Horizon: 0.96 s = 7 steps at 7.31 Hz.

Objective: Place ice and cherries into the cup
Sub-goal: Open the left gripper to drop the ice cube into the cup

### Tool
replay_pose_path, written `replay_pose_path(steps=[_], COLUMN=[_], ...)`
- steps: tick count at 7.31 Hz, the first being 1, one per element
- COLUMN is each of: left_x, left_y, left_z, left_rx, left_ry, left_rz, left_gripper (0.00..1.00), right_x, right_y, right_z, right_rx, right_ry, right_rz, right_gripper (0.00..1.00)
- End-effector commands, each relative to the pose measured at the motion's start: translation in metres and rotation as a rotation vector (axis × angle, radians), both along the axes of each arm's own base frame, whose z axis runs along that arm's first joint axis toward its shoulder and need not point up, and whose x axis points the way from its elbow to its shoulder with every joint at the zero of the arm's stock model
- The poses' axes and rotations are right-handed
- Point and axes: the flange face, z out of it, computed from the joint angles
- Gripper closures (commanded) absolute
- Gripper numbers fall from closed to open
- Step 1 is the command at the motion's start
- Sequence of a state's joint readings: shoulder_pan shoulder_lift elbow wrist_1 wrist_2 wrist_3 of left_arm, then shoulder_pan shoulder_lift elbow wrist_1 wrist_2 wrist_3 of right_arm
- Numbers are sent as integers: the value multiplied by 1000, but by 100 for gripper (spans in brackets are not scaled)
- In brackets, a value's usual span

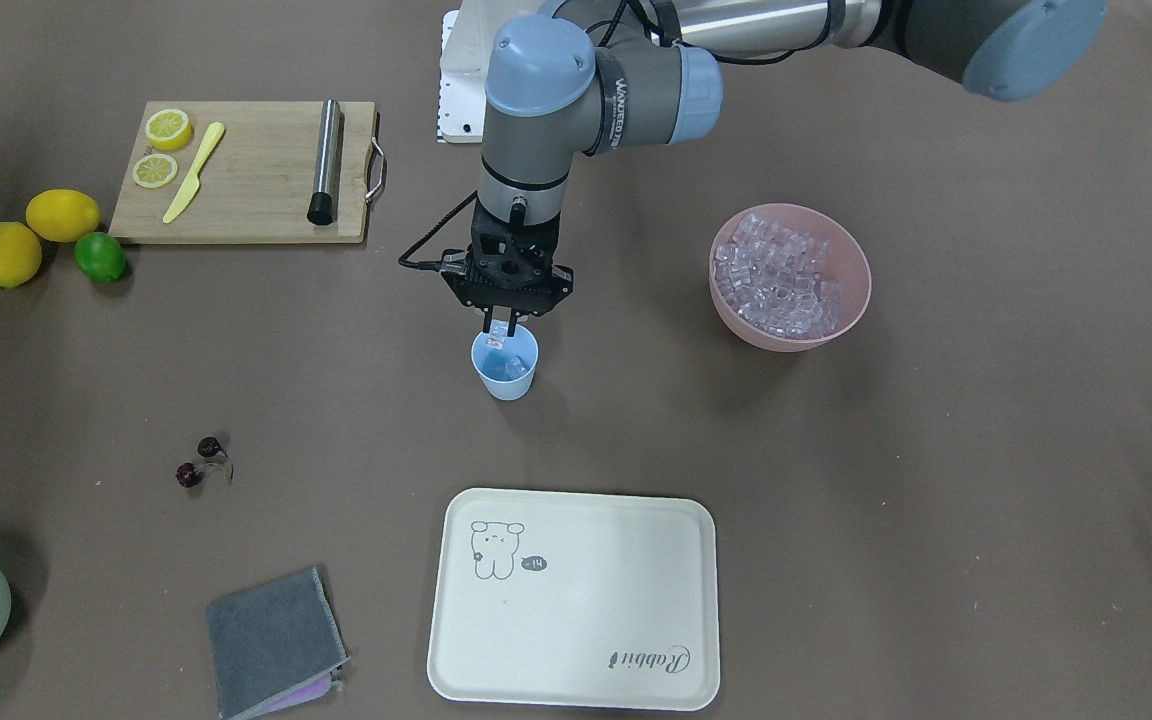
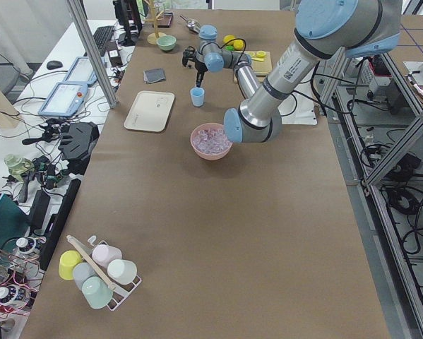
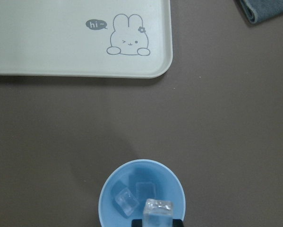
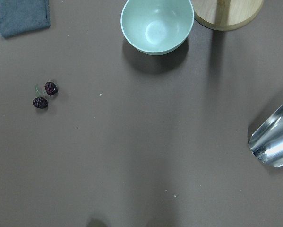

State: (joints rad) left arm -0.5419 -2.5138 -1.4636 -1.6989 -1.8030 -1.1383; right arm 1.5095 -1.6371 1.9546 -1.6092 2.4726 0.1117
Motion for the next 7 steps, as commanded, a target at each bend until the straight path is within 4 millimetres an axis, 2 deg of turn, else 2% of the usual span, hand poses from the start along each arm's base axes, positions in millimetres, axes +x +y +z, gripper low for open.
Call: replay_pose_path(steps=[1,4,5,6,7], left_x=[5,5,5,6,9], left_y=[-5,-23,-25,-27,-29], left_z=[1,12,12,14,18], left_rx=[-1,4,4,4,6], left_ry=[-10,-13,-12,-12,-9], left_rz=[-4,-20,-22,-23,-24], left_gripper=[100,100,85,53,6], right_x=[0,0,-1,-2,-3], right_y=[1,1,1,-1,-1], right_z=[4,3,2,2,2], right_rx=[-4,-4,-6,-11,-10], right_ry=[1,1,-2,-2,-2], right_rz=[-3,-2,-1,-1,-3], right_gripper=[0,0,0,0,0])
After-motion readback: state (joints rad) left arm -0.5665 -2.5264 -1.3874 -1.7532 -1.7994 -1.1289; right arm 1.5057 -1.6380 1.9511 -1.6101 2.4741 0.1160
